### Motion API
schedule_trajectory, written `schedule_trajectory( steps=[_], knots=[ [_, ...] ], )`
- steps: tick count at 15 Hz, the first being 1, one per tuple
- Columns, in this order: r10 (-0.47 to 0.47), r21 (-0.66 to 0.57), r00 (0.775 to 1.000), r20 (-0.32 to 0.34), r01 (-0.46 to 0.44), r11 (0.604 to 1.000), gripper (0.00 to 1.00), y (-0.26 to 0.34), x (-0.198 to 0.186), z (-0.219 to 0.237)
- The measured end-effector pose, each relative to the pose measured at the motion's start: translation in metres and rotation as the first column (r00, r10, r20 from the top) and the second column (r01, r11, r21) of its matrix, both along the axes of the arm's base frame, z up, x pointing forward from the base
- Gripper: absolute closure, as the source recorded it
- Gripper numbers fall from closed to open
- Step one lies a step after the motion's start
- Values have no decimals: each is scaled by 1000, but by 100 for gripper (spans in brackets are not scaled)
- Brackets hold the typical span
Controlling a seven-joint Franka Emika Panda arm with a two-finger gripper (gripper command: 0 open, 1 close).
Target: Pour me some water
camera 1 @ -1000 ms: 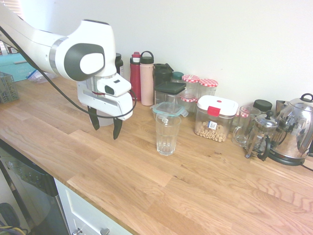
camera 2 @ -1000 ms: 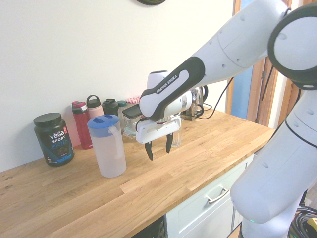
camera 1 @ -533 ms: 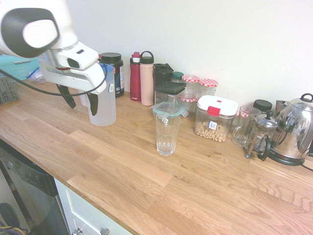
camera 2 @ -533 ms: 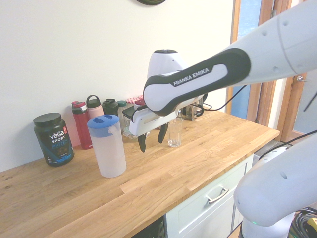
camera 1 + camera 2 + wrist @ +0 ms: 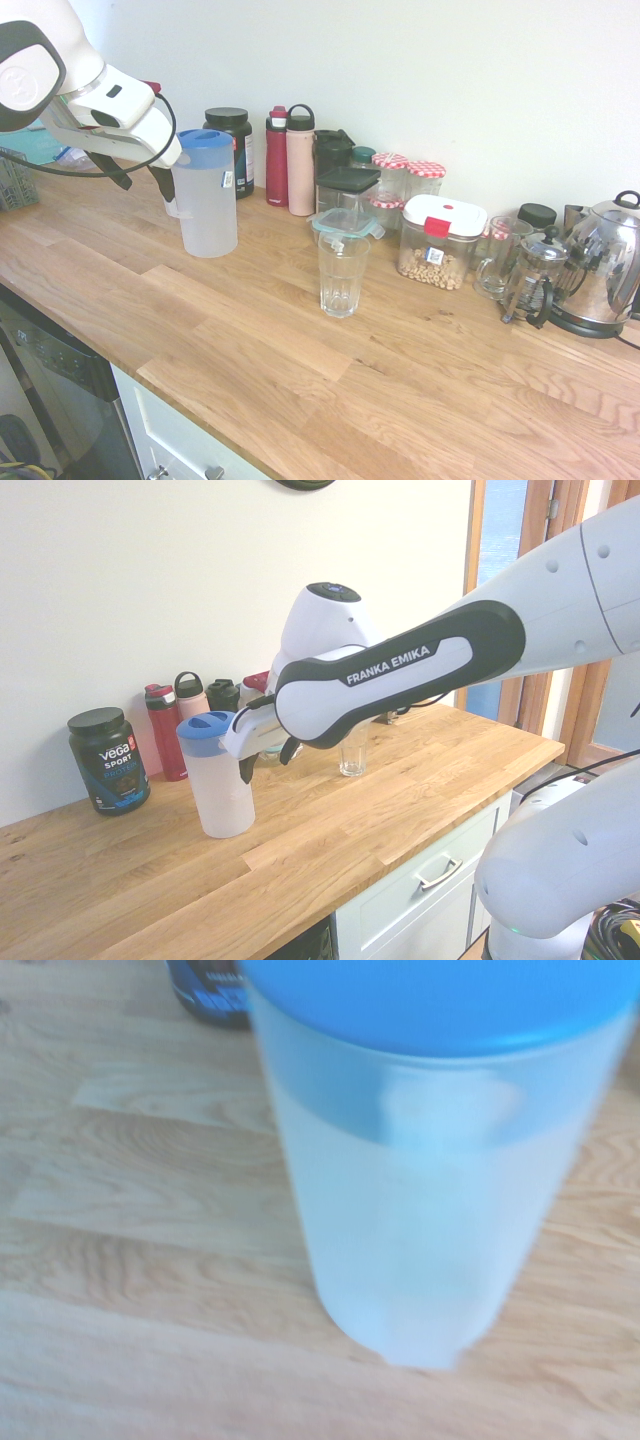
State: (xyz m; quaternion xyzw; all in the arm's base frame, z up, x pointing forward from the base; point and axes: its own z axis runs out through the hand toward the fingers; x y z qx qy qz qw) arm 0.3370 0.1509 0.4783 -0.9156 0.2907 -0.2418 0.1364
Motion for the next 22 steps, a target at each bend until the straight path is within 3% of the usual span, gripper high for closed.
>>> schedule_trajectory(
  steps=[6, 10, 11, 22],
  knots=[
    [-42, -24, 999, 18, 43, 999, 0, 13, 40, 1],
    [-28, -45, 999, -26, 27, 999, 0, 22, 60, 5],
    [-28, -51, 999, -33, 26, 998, 100, 22, 63, 4],
    [-69, -76, 996, -49, 65, 995, 100, 22, 95, 0]
  ],
)
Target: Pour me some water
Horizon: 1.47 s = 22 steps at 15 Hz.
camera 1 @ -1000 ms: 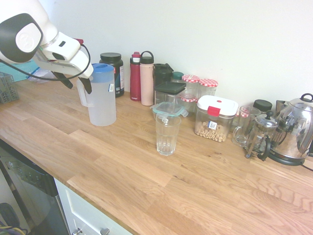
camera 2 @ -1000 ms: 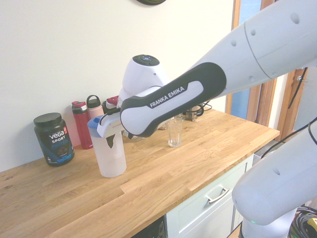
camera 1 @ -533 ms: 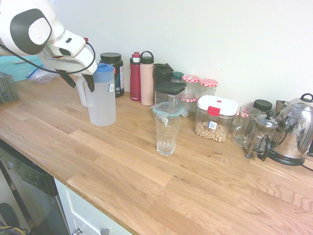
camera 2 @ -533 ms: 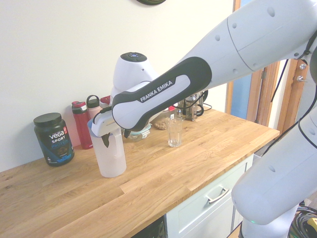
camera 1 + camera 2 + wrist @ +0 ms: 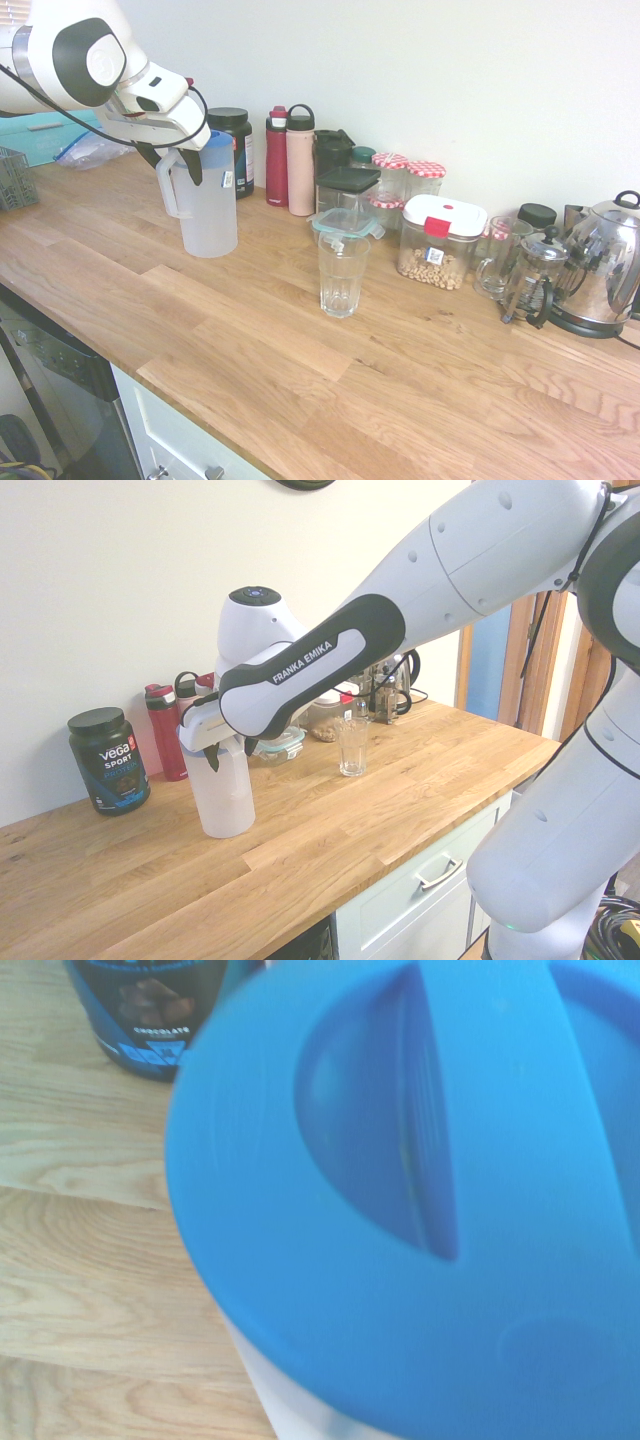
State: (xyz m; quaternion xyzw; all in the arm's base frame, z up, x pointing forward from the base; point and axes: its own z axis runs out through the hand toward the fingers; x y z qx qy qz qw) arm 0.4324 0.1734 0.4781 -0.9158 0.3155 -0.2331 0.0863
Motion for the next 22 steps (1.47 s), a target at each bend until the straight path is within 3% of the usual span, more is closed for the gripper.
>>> schedule_trajectory(
  steps=[17, 22],
  knots=[
    [-7, -2, 1000, -9, 7, 1000, 100, -5, 4, -1],
    [66, 25, 995, -74, -65, 998, 100, -16, -2, 24]
  ],
)
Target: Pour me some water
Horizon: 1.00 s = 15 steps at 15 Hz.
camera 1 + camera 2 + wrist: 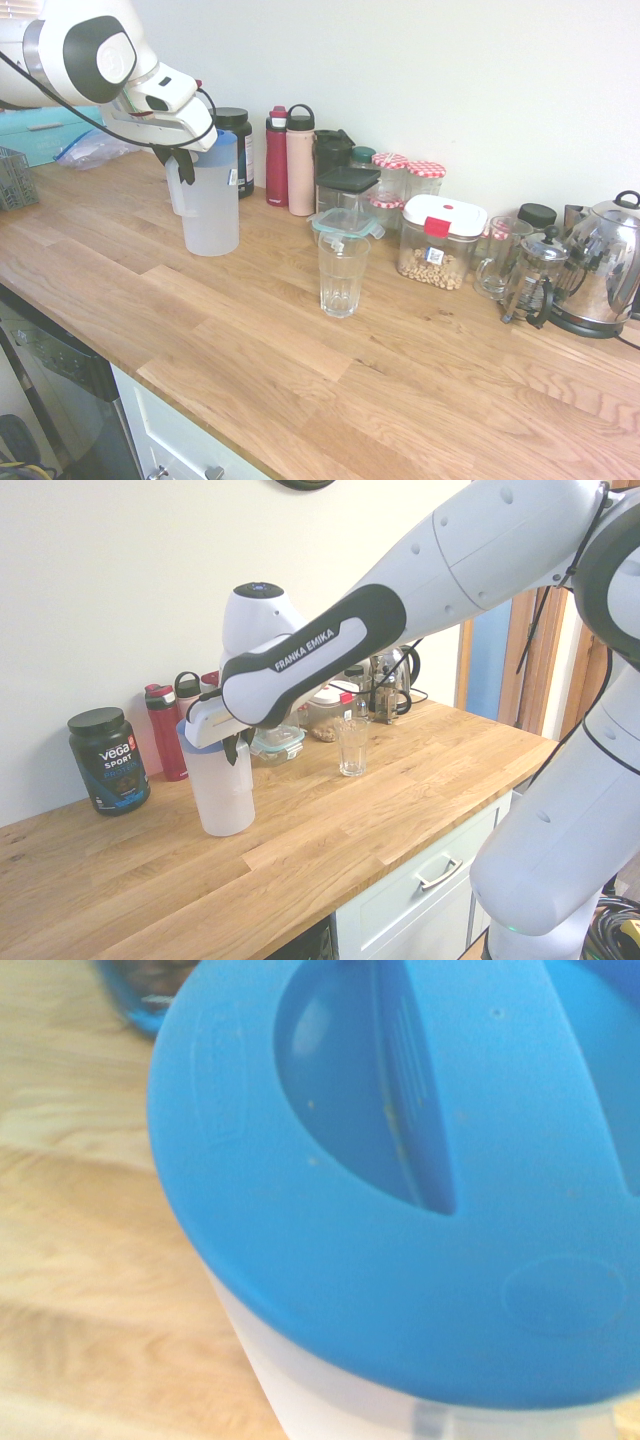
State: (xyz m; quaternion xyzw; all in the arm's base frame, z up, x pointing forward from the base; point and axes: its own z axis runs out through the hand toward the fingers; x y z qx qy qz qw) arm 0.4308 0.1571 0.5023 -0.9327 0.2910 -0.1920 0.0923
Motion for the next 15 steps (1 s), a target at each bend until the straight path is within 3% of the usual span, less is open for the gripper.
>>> schedule_trajectory(
  steps=[3, 7, 12, 15],
  knots=[
    [38, -16, 999, -11, -39, 999, 100, -26, -11, 39],
    [193, -40, 976, -105, -198, 979, 100, -107, -30, 103],
    [291, -32, 951, -107, -295, 955, 100, -216, -39, 178],
    [395, -44, 913, -100, -401, 915, 100, -273, -49, 205]
  ],
)
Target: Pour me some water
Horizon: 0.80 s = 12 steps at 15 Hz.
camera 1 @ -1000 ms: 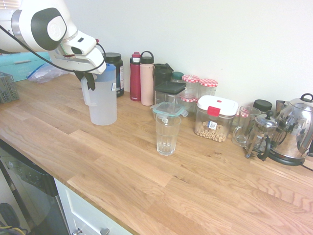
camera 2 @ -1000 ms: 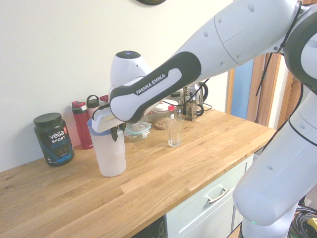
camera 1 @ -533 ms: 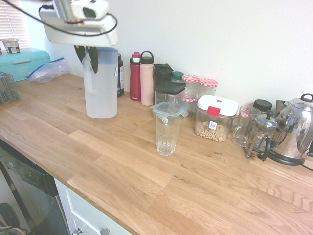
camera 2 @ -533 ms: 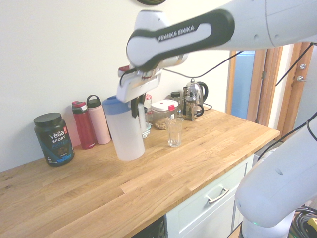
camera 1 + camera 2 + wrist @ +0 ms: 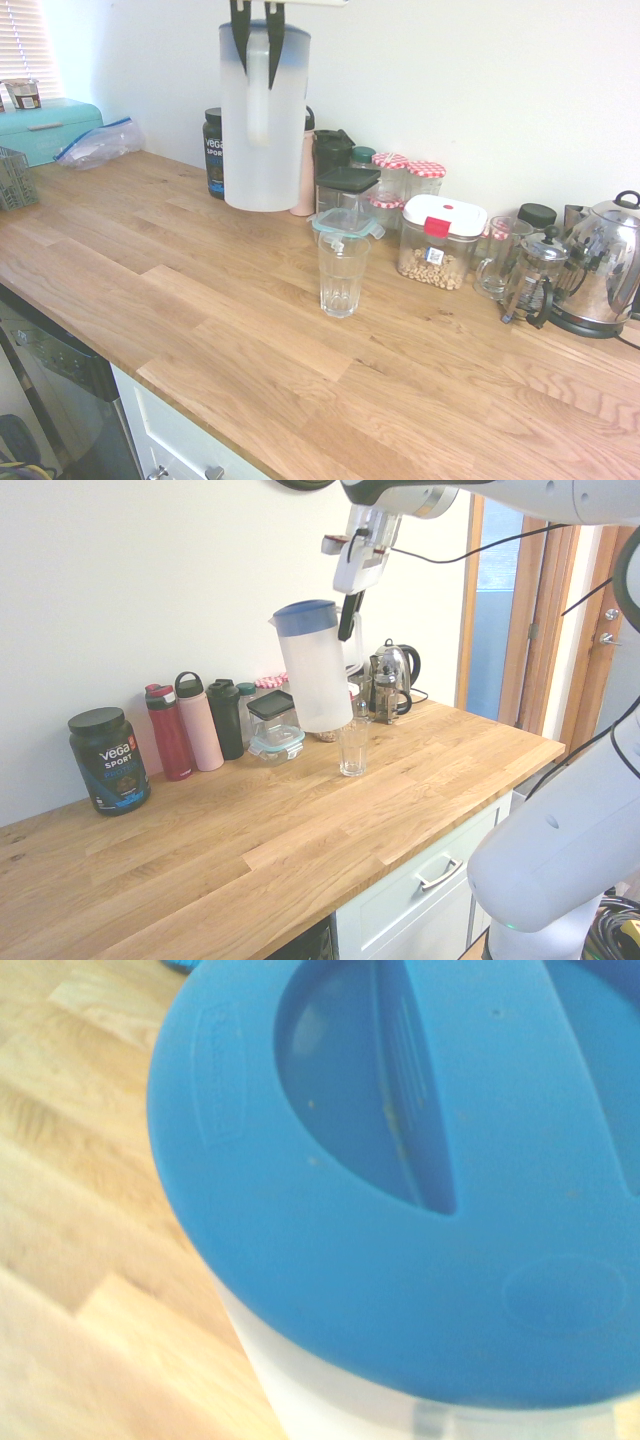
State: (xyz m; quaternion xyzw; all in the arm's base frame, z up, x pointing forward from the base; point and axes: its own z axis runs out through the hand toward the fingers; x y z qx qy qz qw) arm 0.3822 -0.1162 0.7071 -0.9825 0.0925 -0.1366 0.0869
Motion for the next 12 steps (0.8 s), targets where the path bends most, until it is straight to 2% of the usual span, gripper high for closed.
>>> schedule_trajectory(
  steps=[3, 6, 12],
  knots=[
    [110, -37, 994, 2, -110, 993, 100, -63, -3, -1],
    [209, -106, 976, -54, -214, 971, 100, -103, 12, -27],
    [227, -185, 969, -96, -241, 953, 100, -141, 29, -31]
  ],
)
